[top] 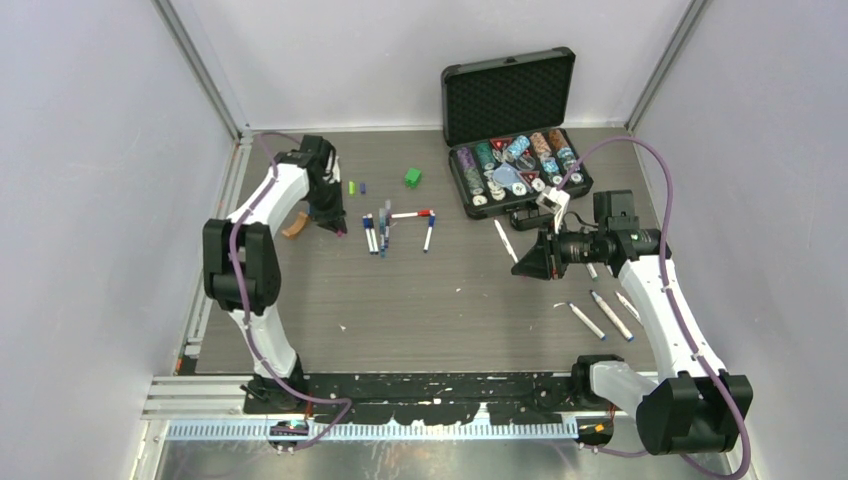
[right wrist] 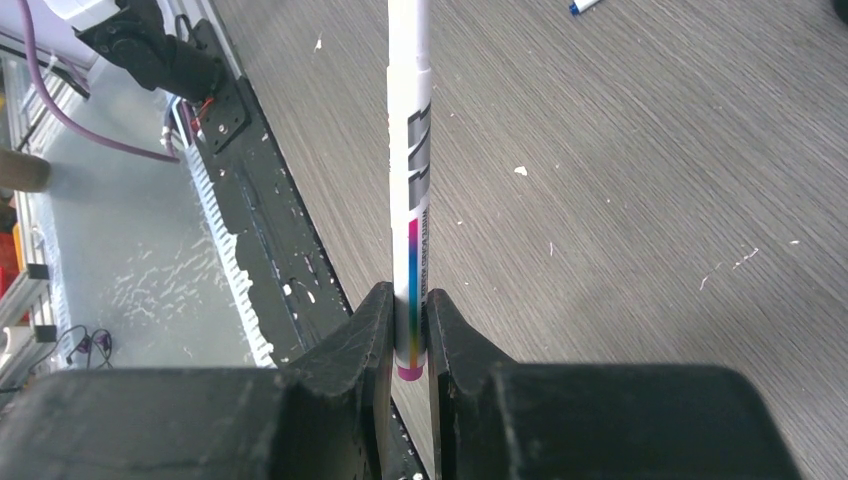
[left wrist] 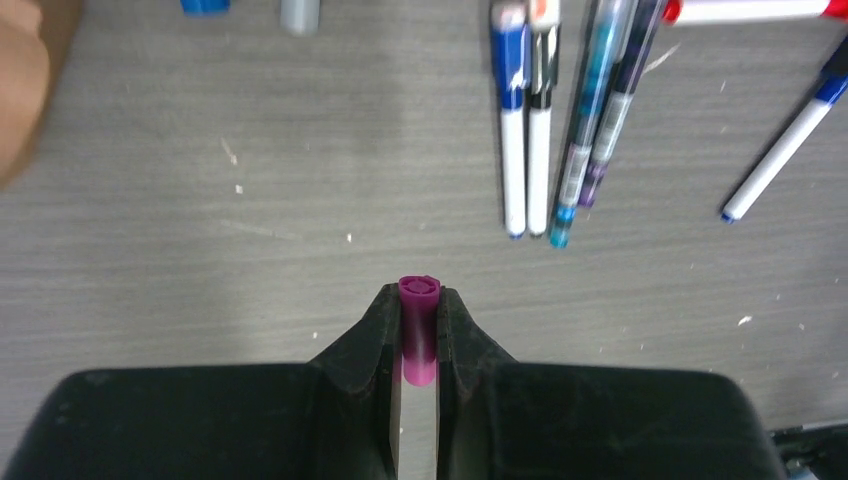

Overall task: Open the pen caps
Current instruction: Place the pen cap at the center of the board.

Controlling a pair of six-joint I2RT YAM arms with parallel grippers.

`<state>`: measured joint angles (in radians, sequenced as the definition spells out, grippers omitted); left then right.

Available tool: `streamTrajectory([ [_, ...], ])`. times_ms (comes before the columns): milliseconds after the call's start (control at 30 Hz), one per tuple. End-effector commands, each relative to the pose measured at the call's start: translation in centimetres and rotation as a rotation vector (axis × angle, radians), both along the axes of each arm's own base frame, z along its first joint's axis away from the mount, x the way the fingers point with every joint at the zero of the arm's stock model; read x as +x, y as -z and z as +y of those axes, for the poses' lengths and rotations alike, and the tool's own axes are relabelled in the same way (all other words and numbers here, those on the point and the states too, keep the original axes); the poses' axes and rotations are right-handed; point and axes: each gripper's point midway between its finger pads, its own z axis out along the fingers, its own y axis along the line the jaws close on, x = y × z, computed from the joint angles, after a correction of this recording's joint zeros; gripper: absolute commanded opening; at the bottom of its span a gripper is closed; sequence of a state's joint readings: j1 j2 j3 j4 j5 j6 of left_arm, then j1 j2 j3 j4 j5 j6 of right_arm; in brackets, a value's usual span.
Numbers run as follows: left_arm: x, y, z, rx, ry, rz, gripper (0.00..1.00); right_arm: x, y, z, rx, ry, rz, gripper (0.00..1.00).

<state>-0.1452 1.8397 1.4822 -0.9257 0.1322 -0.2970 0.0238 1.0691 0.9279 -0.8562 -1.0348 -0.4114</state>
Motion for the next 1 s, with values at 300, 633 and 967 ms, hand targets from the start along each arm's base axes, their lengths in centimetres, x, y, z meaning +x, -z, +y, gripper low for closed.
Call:
streamTrajectory([
  [300,5.5,2.7,0.1,0.112,0.040,0.007,0.09,0.2,-1.0,-0.1,-0.002,-0.016,-0.047,0.00],
  [633,7.1,4.4,0.0,0.127,0.068,0.039,0.15,0.0,-0.9,-0.1,-0.002,-0.027,-0.039,0.00],
  [967,8.7,4.9,0.2,0.150,0.079,0.034,0.18,-0.1,-0.8,-0.1,-0.003,-0.032,-0.034,0.00],
])
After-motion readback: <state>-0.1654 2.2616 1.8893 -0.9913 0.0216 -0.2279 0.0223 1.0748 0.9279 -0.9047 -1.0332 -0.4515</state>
